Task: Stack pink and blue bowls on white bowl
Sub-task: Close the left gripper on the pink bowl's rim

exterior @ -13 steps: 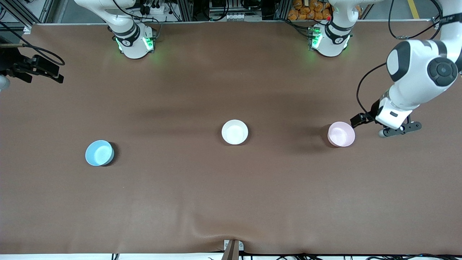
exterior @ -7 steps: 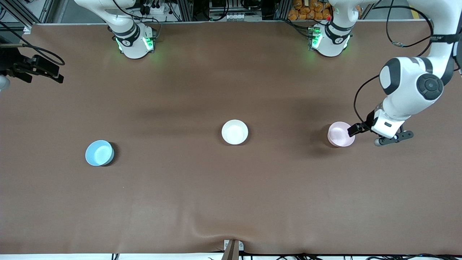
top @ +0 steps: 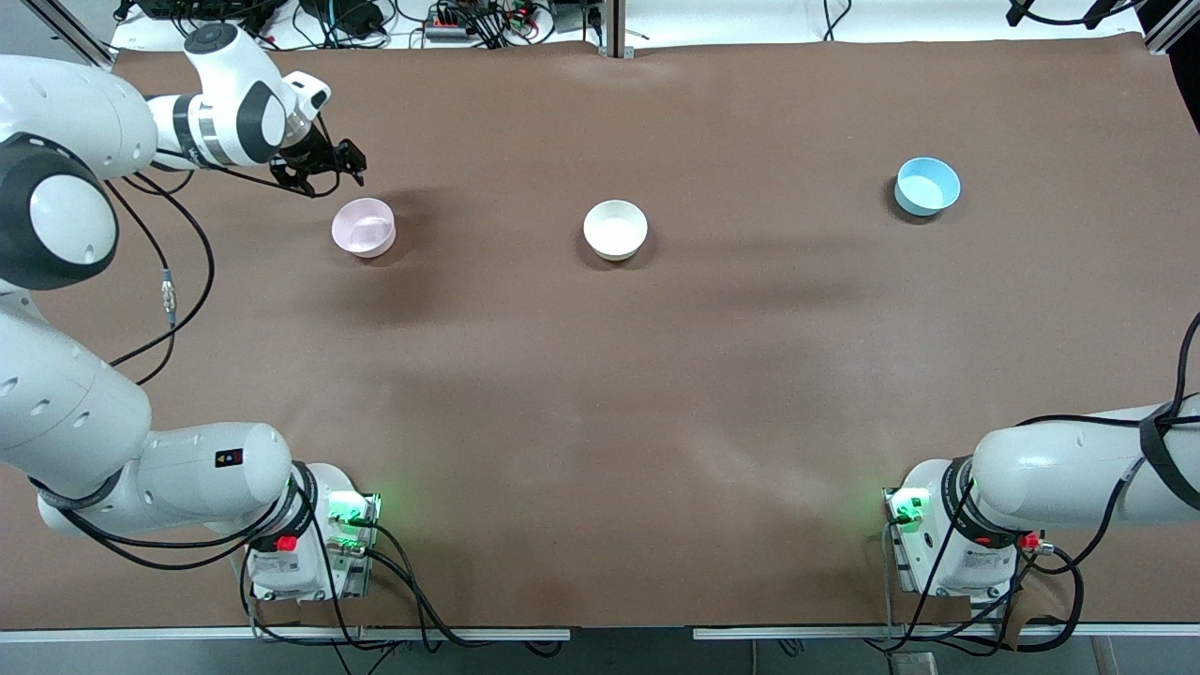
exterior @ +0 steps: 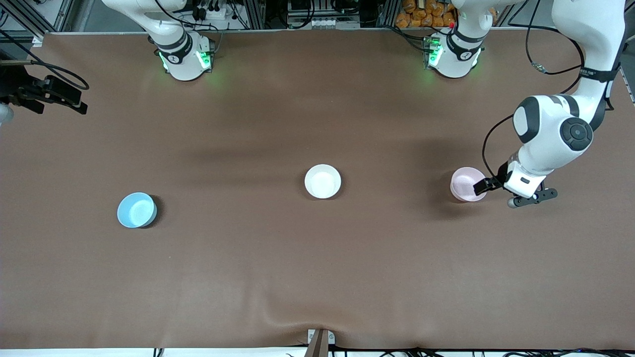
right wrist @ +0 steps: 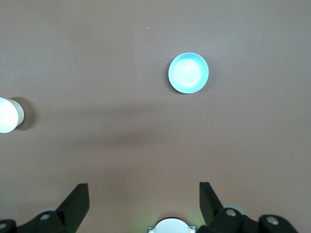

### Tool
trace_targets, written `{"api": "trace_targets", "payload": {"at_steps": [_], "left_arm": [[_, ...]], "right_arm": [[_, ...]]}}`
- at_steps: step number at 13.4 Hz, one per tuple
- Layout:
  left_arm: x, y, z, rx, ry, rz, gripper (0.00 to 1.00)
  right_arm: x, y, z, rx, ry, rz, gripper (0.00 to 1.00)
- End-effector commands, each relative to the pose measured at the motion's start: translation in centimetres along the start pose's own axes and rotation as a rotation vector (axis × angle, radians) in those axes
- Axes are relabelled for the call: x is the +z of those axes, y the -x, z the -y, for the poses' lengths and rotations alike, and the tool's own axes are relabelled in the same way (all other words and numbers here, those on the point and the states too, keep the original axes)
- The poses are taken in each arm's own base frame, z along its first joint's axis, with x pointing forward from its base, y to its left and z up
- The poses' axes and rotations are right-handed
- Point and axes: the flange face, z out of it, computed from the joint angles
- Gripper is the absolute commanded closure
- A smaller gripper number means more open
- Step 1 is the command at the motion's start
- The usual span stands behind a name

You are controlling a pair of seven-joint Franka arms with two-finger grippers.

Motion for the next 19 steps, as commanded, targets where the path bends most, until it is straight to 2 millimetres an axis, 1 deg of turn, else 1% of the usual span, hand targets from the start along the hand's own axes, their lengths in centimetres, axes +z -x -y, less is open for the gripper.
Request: {"api": "trace_targets", "payload": {"at_steps": [1,2,3,6,8,9,11,13,15,16,17,18,19], "left_arm": [[0.9,-0.2,1.5,0.017,-0.005,-0.005,0.0],[1.5,0.2,1.5,0.02,-0.006,0.009,0.0],[2.1,0.5,1.5,0.018,-0.007,0.021,0.04],[3.6,1.2,1.7,0.019,-0.011,0.053,0.26],[4.5,1.5,1.9,0.021,-0.012,0.071,0.37],[5.0,1.6,2.1,0.019,-0.012,0.08,0.46],[5.1,1.7,2.1,0.017,-0.012,0.084,0.72],[5.5,1.8,2.1,0.019,-0.012,0.091,1.0],[5.4,1.8,1.8,0.023,-0.012,0.091,1.0],[4.9,1.8,1.5,0.031,-0.012,0.084,1.0],[3.8,1.8,0.6,0.047,-0.01,0.072,1.0],[2.5,2.0,-1.2,0.069,-0.005,0.078,1.0],[0.8,2.4,-3.6,0.091,0.005,0.087,1.0]], "right_arm": [[-0.1,0.0,-0.1,0.017,0.005,0.005,0.0],[-0.1,0.0,-0.1,0.015,0.005,0.005,0.0],[-0.1,0.0,-0.1,0.015,0.005,0.005,0.0],[-0.1,0.0,-0.1,0.015,0.005,0.005,0.0],[-0.1,0.0,-0.1,0.015,0.005,0.005,0.0],[-0.1,0.0,-0.1,0.015,0.005,0.005,0.0],[-0.1,0.0,-0.1,0.017,0.005,0.005,0.0],[-0.1,0.0,-0.1,0.015,0.005,0.005,0.0],[-0.1,0.0,-0.1,0.017,0.005,0.005,0.0],[-0.1,0.0,-0.1,0.017,0.005,0.005,0.0],[-0.1,0.0,-0.1,0.017,0.005,0.005,0.0],[0.0,0.0,-0.1,0.015,0.005,0.007,0.0],[-0.1,0.0,-0.1,0.017,0.005,0.007,0.0]]}}
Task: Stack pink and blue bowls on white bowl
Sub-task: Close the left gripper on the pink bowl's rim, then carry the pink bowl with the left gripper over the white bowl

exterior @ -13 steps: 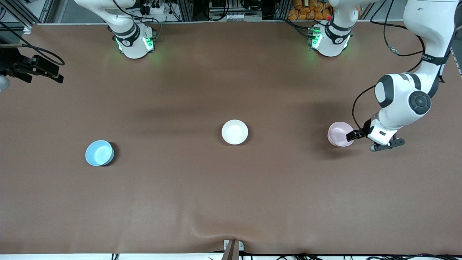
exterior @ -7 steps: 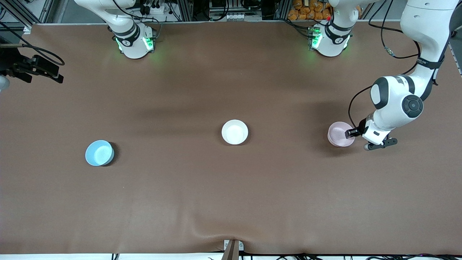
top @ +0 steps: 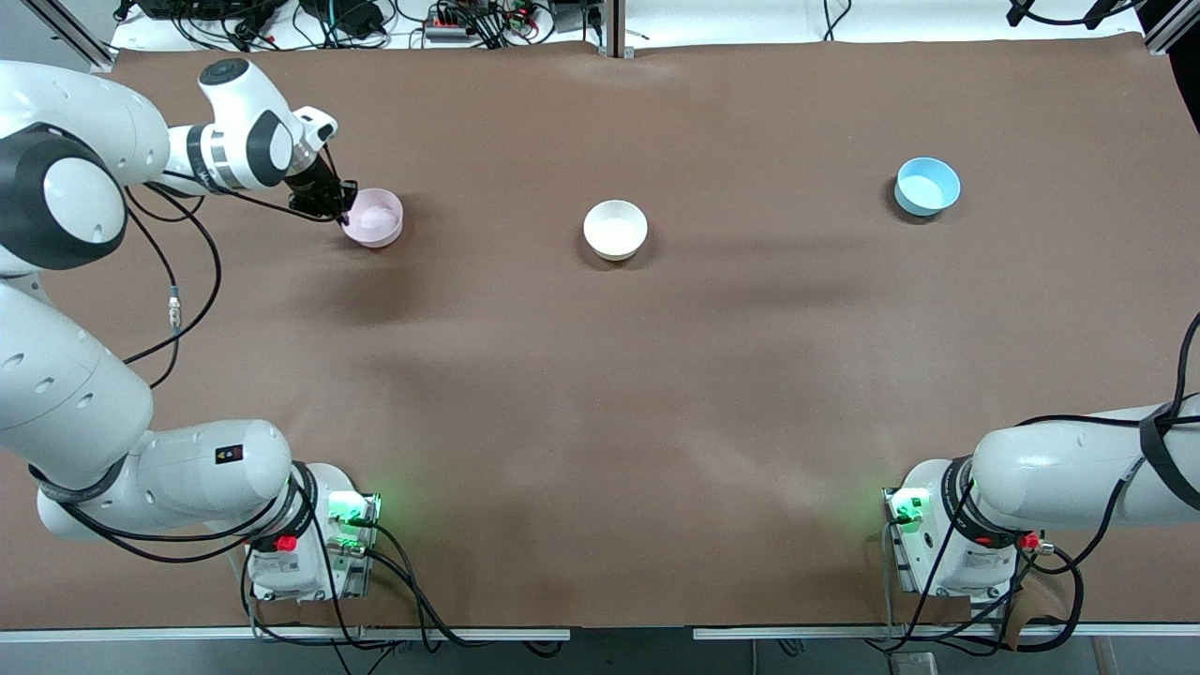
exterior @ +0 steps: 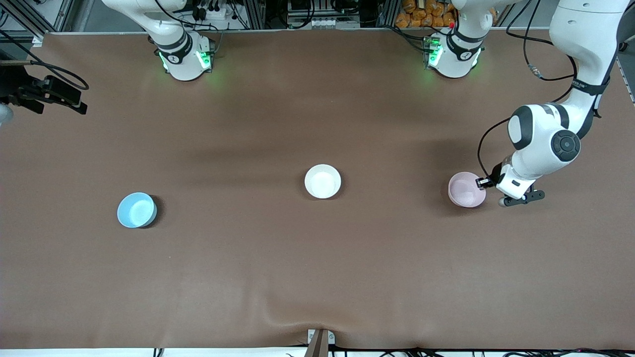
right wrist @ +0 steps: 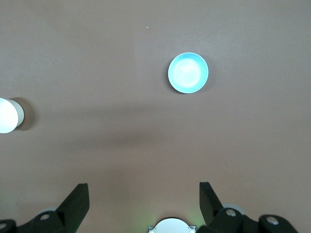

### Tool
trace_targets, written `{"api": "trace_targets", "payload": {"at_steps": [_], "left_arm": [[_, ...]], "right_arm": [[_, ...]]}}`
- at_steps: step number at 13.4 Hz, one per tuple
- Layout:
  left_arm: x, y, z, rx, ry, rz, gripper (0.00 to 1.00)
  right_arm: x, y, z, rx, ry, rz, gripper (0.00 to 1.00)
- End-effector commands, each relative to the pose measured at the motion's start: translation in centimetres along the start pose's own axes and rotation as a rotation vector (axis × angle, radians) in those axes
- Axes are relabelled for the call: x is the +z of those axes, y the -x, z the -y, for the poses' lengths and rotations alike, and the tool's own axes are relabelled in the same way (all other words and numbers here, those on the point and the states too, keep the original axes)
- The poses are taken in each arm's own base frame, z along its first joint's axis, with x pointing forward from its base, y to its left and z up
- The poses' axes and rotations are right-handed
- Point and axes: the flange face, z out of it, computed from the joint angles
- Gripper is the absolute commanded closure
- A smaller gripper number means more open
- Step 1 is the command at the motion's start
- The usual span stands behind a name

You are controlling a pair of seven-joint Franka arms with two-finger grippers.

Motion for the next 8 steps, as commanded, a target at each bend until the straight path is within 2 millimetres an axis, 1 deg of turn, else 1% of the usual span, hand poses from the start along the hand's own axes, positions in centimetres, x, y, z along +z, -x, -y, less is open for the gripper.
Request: {"api": "trace_targets", "payload": {"at_steps": [1,3,5,6,8], "left_arm": [[-4.6,0.9,-5.6,0.047,0.003,0.002,1.0],[-7.4,1.2,-11.2,0.022,0.019,0.008,1.0],[-9.6,1.8,-16.6,-0.01,0.049,0.001,1.0],[-10.2,2.4,-19.1,-0.027,0.069,-0.004,1.0],[-10.6,3.9,-24.0,-0.057,0.111,0.012,1.0]], "right_arm": [[-0.1,0.0,-0.2,0.017,0.005,0.004,0.0],[-0.1,0.0,0.0,0.013,0.005,0.006,0.0],[0.0,0.1,-0.2,0.017,0.005,0.011,0.0],[0.0,0.1,-0.2,0.017,0.005,0.011,0.0],[0.0,0.0,-0.2,0.016,0.005,0.009,0.0]]}}
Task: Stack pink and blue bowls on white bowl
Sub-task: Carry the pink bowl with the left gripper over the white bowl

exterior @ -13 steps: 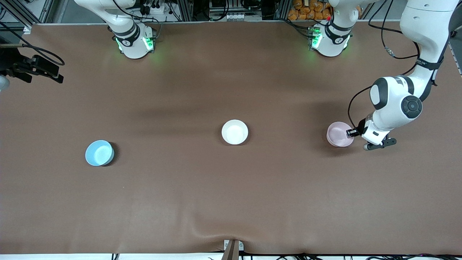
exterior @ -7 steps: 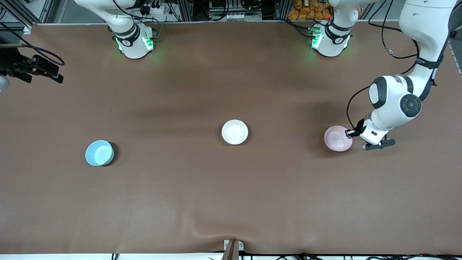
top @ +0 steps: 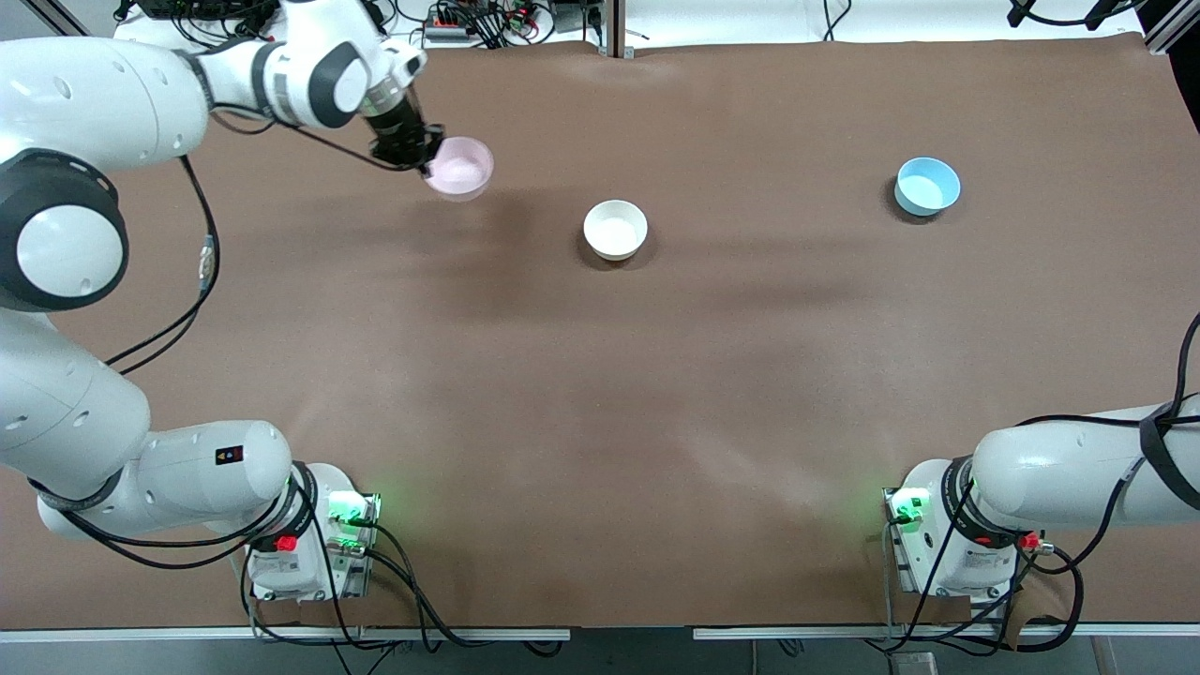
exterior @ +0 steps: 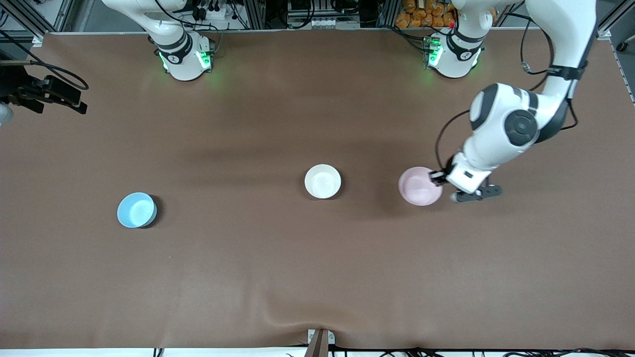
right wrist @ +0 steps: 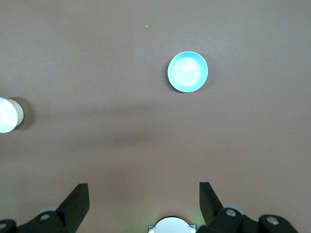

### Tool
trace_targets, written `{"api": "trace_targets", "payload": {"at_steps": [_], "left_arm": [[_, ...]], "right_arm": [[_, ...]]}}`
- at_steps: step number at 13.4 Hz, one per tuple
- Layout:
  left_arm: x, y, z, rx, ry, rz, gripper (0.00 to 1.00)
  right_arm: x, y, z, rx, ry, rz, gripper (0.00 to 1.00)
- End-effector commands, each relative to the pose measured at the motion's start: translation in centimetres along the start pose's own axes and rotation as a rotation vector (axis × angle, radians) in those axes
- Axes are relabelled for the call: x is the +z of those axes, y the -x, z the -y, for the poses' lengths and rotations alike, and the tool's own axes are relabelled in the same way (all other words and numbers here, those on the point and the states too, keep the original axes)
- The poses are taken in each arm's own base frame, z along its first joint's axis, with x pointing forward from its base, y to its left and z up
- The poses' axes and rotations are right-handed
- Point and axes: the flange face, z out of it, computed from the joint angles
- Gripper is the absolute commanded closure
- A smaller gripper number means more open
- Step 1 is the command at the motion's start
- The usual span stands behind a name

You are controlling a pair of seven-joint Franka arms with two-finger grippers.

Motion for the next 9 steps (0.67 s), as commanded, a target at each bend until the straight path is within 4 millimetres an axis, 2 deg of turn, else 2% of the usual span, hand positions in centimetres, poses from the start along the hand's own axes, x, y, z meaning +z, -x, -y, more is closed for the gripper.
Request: {"api": "trace_targets", "payload": {"at_steps": [1,3,6,9], "left_arm": [[0.2,1.2,-5.3,-0.05,0.046,0.033,1.0],[0.9,2.8,-10.2,-0.078,0.074,0.054,1.0],[2.8,4.9,-15.8,-0.12,0.098,0.09,1.0],[4.2,6.0,-17.2,-0.091,0.122,0.07,1.0]], "right_arm": [[-0.1,0.0,-0.1,0.012,0.005,0.006,0.0],[-0.1,0.0,0.1,0.011,0.005,0.003,0.0],[-0.1,0.0,-0.1,0.014,0.005,0.005,0.0],[-0.1,0.0,0.0,0.012,0.005,0.006,0.0]]}}
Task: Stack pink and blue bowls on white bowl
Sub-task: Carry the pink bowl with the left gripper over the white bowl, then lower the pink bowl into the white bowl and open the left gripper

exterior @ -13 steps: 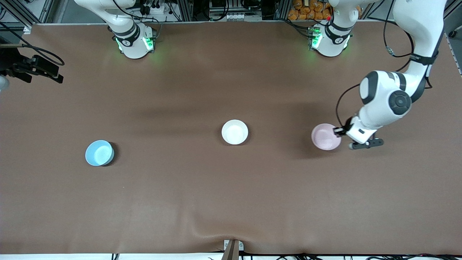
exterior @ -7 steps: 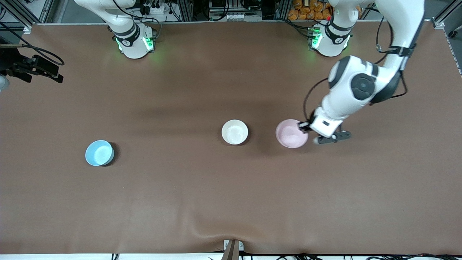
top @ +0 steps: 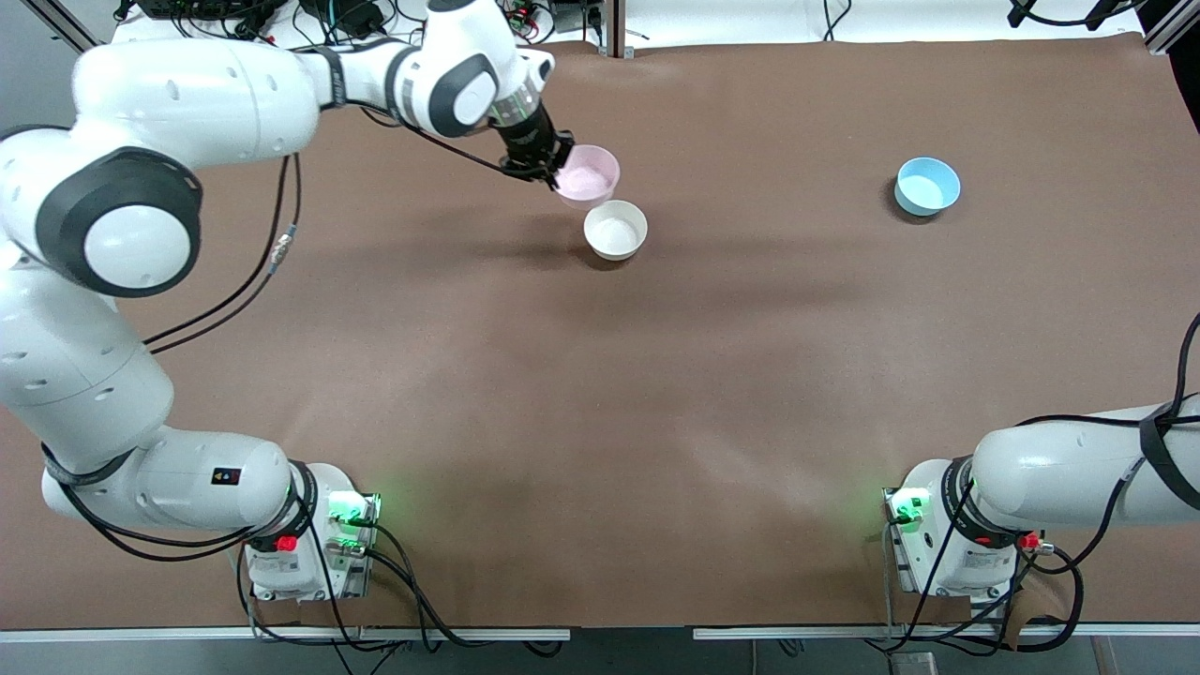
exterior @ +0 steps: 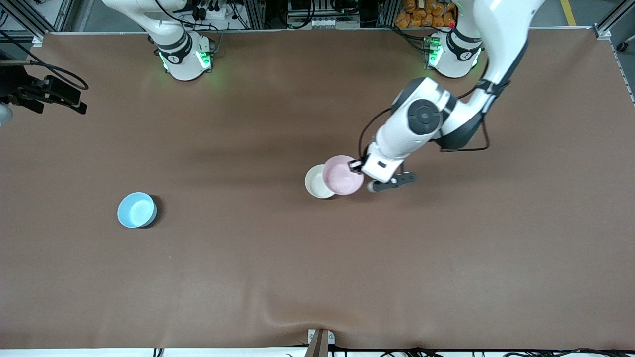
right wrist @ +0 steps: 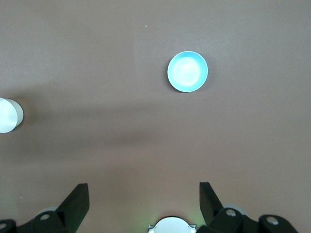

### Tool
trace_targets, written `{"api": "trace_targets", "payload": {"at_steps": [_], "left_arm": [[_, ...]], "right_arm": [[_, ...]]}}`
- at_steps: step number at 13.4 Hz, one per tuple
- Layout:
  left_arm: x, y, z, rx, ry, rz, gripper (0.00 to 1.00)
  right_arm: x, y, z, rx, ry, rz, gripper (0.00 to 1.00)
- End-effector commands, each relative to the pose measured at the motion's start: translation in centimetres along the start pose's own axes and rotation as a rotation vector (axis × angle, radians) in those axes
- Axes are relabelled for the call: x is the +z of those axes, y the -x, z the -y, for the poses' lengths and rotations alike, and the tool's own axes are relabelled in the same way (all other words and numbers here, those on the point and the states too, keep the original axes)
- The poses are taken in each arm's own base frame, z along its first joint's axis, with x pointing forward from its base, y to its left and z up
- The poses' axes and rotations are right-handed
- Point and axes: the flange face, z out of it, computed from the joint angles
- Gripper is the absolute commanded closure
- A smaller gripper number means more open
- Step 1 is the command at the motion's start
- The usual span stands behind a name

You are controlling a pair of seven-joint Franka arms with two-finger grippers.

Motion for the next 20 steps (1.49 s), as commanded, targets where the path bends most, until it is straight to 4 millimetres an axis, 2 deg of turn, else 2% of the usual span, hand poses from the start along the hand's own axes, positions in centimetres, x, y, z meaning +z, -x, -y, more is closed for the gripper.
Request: {"api": "trace_targets", "payload": {"at_steps": [1,5,7,9,15,18,20], "left_arm": [[1.0,0.3,-1.2,0.026,0.016,-0.027,1.0],[5.0,1.7,-2.3,0.053,0.041,-0.007,1.0],[6.4,1.4,-1.9,0.062,0.024,-0.016,1.0],[7.6,2.5,-2.2,0.05,-0.002,-0.022,1.0],[9.7,3.0,-2.1,0.056,-0.025,-0.009,1.0],[10.0,1.9,-1.5,0.061,-0.038,-0.032,1.0],[10.2,1.8,-1.5,0.064,-0.04,-0.032,1.0]], "right_arm": [[-0.1,0.0,0.1,0.011,0.005,0.006,0.0],[-0.1,0.0,0.1,0.011,0.005,0.006,0.0],[-0.1,0.0,0.1,0.011,0.005,0.006,0.0],[-0.1,0.0,0.1,0.011,0.005,0.006,0.0],[-0.1,0.0,0.2,0.008,0.005,0.001,0.0],[-0.1,0.0,0.1,0.008,0.005,0.006,0.0],[0.0,0.1,0.2,0.008,0.006,0.012,0.0]]}}
